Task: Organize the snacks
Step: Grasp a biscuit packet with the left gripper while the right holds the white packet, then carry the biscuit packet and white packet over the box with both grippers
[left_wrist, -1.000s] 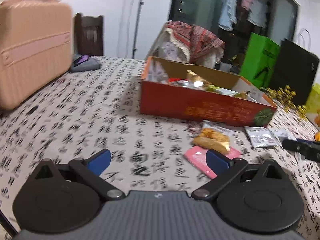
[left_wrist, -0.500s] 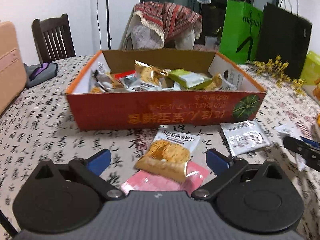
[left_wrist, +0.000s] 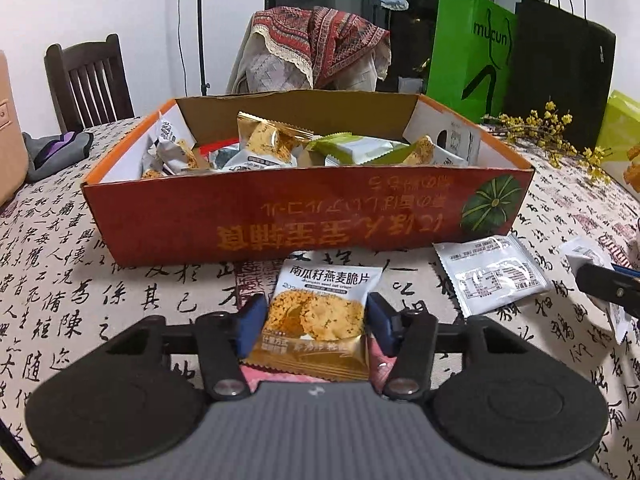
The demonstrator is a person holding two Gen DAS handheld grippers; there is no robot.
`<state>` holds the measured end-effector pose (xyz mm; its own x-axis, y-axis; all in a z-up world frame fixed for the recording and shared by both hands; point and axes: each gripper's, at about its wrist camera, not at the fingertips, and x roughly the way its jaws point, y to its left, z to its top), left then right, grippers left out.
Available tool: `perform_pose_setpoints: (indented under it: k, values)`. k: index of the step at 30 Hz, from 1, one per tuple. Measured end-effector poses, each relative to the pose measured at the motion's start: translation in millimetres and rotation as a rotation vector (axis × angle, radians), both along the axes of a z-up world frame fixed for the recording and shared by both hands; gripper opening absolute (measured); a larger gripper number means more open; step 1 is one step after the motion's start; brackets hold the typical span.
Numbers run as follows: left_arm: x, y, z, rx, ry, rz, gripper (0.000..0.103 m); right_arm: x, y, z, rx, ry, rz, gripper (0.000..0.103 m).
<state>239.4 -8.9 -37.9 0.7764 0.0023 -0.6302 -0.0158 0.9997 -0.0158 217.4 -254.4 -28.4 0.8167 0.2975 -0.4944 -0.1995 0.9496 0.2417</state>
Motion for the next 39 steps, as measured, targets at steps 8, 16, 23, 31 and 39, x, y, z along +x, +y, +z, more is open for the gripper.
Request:
perform_pose_setpoints:
  k: [8, 16, 23, 31, 39]
  values:
    - [-9, 3, 6, 0.0, -0.051, 0.031, 0.05, -1, 1, 1, -0.002, -0.023, 0.007, 0.041]
    - [-19, 8, 14, 0.011, -0.104, 0.064, 0.05, -1, 1, 3, 0.003, -0.046, -0.003, 0.041]
    - [-23, 11, 17, 0.003, -0.132, 0.069, 0.05, 1, 2, 2, -0.002, -0.052, -0.01, 0.041]
    - [-25, 13, 19, -0.012, -0.15, 0.068, 0.05, 1, 1, 1, -0.002, -0.053, -0.02, 0.041]
    - [-33, 15, 25, -0.026, -0.189, 0.069, 0.05, 1, 3, 1, -0.014, -0.05, -0.018, 0.041]
